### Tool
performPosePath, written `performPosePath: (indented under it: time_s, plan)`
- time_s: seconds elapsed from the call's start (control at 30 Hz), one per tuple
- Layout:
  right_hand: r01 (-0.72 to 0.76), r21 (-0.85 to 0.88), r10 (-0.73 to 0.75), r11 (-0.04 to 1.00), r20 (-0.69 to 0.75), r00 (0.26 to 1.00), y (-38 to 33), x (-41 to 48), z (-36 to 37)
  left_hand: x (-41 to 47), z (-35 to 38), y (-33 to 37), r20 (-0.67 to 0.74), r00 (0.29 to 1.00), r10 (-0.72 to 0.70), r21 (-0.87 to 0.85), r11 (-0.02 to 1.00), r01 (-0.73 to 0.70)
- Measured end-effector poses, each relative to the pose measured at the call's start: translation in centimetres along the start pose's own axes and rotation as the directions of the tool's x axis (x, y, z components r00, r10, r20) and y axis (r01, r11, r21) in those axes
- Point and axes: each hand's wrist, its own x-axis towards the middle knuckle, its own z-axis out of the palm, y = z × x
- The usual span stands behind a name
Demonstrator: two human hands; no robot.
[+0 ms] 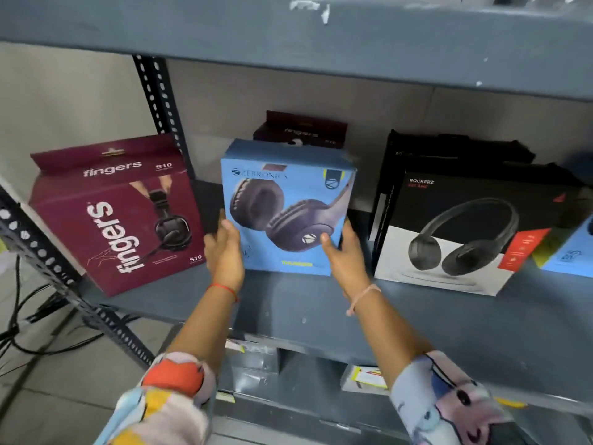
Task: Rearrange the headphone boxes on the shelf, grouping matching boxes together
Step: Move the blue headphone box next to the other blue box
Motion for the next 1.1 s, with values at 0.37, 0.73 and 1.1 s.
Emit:
performPosePath:
  time_s: [0.37, 0.73, 1.1]
  plan:
    - [0.058, 0.317, -0.034, 0.947, -0.080, 0.996, -7.4, -14.2, -9.8, -13.9, -6.3, 4.5, 0.593, 0.773, 0.226, -0.357, 0.934, 0.001]
    - [0.038, 0.195, 0.025, 0.980, -0.315, 0.949, -1.6, -16.5, -23.4, -23.2, 3.4, 3.2, 0.749, 0.618, 0.239, -0.286, 0.958, -0.024]
    - [-0.028, 0.099, 0.068, 0.995, -0.422, 0.904, 6.4, -12.7, -44.7, -33.3, 24.4, -1.2, 0.868, 0.430, 0.248, -0.186, 0.966, -0.182]
